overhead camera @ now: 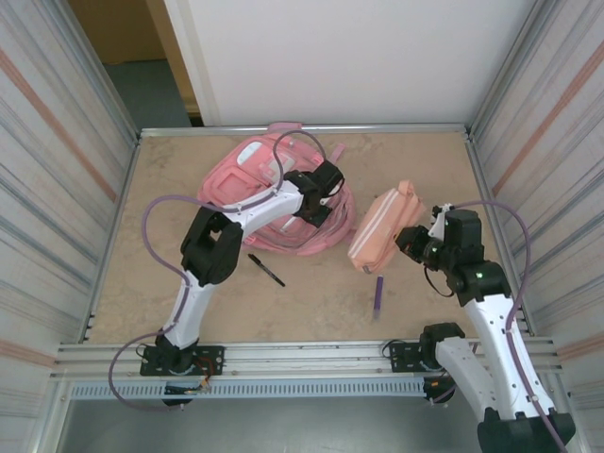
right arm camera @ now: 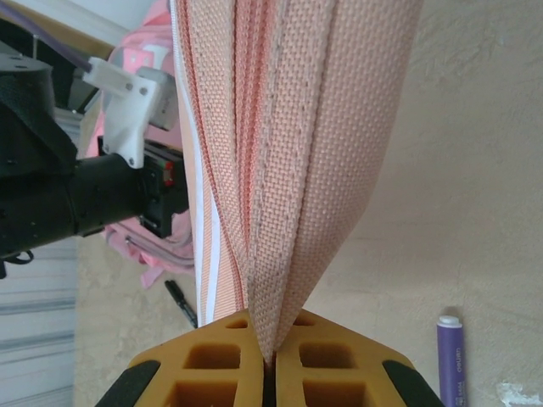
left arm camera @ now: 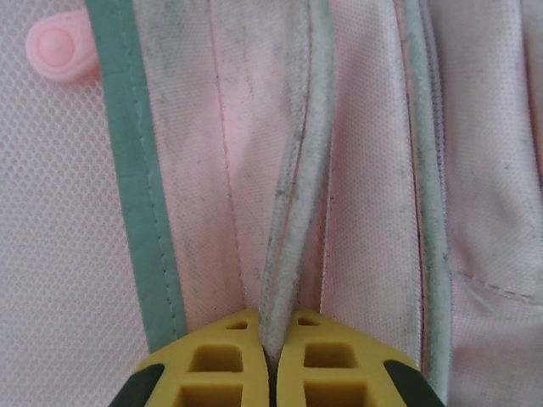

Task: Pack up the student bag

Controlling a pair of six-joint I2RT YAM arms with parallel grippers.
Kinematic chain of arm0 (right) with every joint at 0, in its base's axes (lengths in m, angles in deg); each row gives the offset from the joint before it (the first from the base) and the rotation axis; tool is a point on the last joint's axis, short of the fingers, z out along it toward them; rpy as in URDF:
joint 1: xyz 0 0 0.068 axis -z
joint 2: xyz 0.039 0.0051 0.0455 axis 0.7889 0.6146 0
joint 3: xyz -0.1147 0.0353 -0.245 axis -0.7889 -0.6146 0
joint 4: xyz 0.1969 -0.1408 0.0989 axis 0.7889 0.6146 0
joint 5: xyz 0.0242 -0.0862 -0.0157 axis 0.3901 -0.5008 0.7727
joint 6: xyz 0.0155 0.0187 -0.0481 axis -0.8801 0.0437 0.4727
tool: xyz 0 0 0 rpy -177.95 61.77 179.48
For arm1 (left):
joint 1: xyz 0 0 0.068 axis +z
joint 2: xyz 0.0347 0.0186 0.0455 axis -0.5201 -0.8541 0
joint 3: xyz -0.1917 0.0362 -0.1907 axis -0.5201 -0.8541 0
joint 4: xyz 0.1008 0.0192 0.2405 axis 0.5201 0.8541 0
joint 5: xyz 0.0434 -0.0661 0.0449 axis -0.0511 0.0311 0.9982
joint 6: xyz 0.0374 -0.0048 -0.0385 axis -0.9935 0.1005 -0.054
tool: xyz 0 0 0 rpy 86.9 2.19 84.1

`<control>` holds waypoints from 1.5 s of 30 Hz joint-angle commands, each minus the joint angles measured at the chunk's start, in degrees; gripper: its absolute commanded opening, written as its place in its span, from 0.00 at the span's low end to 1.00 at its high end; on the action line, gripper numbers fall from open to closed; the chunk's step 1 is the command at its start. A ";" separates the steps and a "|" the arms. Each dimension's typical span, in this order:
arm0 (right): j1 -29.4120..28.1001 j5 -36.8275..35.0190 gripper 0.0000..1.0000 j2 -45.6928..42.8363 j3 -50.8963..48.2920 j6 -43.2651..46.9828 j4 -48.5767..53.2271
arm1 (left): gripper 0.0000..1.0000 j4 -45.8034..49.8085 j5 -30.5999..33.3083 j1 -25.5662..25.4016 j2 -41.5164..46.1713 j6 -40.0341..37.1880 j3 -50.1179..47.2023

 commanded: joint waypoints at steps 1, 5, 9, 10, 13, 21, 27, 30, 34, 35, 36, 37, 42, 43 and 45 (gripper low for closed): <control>0.34 4.29 0.07 2.06 -0.99 -0.01 -2.81 | 0.00 2.99 -1.44 0.56 9.41 -1.99 0.27; 0.04 13.22 0.07 7.01 -2.51 -8.15 -9.14 | 0.00 3.04 -3.32 1.26 15.93 -7.79 1.75; -6.39 9.27 0.05 9.14 -1.79 -13.89 -15.82 | 0.00 4.18 -2.86 2.88 19.53 -10.37 5.30; -8.95 5.65 0.04 9.47 -1.20 -13.71 -17.00 | 0.00 4.88 -2.60 3.22 20.26 -9.93 5.99; -13.43 3.17 0.03 14.35 0.46 -16.45 -22.78 | 0.00 4.59 -2.00 4.02 22.62 -6.94 5.38; -21.96 -8.64 0.02 31.98 3.94 -25.28 -36.59 | 0.00 1.92 -8.02 4.15 25.52 -2.15 3.14; -26.27 -12.37 0.02 45.11 13.14 -29.23 -40.41 | 0.00 -0.14 -11.13 4.39 27.30 1.39 1.36; -26.33 -11.53 0.01 50.95 15.90 -31.87 -45.10 | 0.00 -0.69 -12.91 4.90 28.36 2.45 0.60; -26.41 -10.67 0.00 58.72 20.70 -35.21 -46.08 | 0.00 -2.07 -14.96 5.72 29.69 3.17 -1.00; -26.54 -10.17 0.00 60.88 21.30 -36.36 -48.07 | 0.00 -2.29 -15.54 6.03 29.88 3.41 -1.07; -26.81 -9.73 0.00 63.04 22.15 -36.83 -50.18 | 0.00 -2.48 -15.93 6.26 30.06 3.43 -1.30; -27.10 -9.10 0.00 65.02 23.21 -36.86 -51.87 | 0.00 -2.59 -16.05 6.43 30.23 3.33 -1.40; -29.68 -7.07 0.01 74.62 30.62 -37.59 -54.26 | 0.00 -3.89 -16.90 8.00 30.86 2.34 -2.46; -30.25 -7.44 0.01 75.81 31.43 -37.62 -54.24 | 0.00 -3.89 -17.64 8.36 30.94 2.29 -2.46; -31.31 -8.43 0.03 78.16 33.10 -37.71 -53.98 | 0.00 -3.89 -18.90 8.92 31.08 2.14 -2.70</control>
